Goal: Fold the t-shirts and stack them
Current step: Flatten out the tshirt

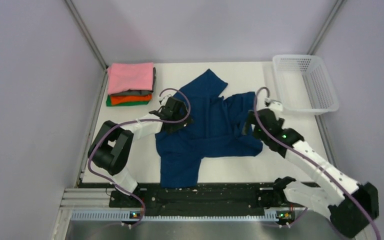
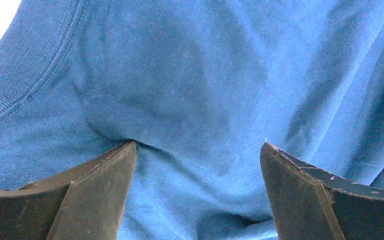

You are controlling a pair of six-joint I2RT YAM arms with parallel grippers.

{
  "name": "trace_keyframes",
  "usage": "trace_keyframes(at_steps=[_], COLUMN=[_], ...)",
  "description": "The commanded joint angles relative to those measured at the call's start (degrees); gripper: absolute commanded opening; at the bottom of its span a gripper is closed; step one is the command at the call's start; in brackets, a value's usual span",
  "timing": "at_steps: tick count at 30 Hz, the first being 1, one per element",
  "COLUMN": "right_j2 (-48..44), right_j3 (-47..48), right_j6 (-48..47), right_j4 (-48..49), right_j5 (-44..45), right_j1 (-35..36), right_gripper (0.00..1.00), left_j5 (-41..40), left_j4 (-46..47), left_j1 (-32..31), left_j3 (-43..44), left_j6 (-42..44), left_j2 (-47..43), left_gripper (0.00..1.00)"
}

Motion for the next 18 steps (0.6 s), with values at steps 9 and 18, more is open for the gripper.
trace_keyframes(at_steps=[9, 18], right_j2=[-0.08, -0.26], right_j3=[-14.4, -10.39], right_j6=[-5.56, -15.12], right_j4=[18.04, 16.59], right_j5=[-32.9, -36.35], right_j1=[-25.1, -7.85], right_gripper=[0.96, 0.96], left_j5=[0.98, 0.1], left_j4=[-4.93, -5.31], left_j1=[0.06, 0.03], left_j3=[-1.35, -1.41], left_j6=[0.97, 1.07], left_j2=[0.39, 0.2], left_gripper=[0.99, 0.99])
